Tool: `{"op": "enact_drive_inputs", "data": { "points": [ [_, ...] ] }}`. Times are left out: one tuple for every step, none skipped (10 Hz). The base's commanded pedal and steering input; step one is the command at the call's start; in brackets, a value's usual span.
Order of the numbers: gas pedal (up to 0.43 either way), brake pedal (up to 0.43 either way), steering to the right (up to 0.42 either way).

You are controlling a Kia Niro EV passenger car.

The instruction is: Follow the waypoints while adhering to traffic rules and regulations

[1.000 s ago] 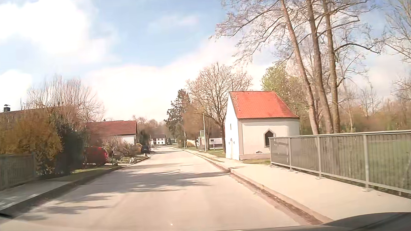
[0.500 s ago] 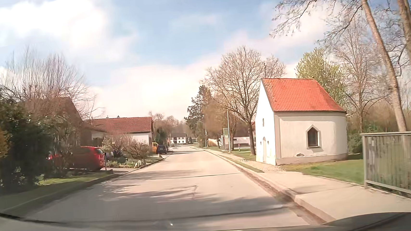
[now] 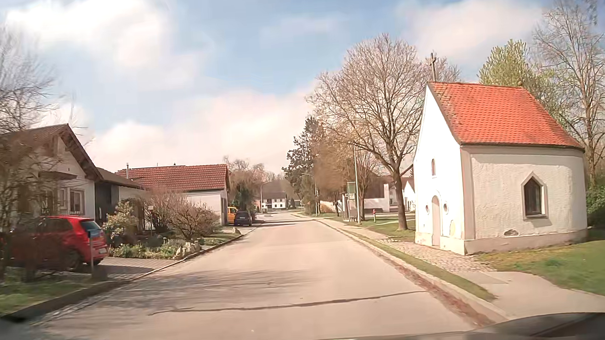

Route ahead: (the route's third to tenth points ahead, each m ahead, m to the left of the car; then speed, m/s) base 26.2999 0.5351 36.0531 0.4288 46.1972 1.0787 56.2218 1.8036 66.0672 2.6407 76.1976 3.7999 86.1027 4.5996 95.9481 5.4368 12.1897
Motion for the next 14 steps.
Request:
{"op": "enact_drive_inputs", "data": {
  "points": [
    [0.240, 0.000, -0.003],
    [0.240, 0.000, -0.001],
    [0.240, 0.000, 0.000],
    [0.240, 0.000, 0.000],
    [0.240, 0.000, 0.000],
    [0.240, 0.000, 0.001],
    [0.240, 0.000, 0.001],
    [0.240, 0.000, 0.001],
    [0.240, 0.000, 0.001],
    [0.240, 0.000, 0.001],
    [0.240, 0.000, 0.001],
    [0.240, 0.000, 0.001],
    [0.240, 0.000, 0.001],
    [0.240, 0.000, 0.001]
  ]
}}
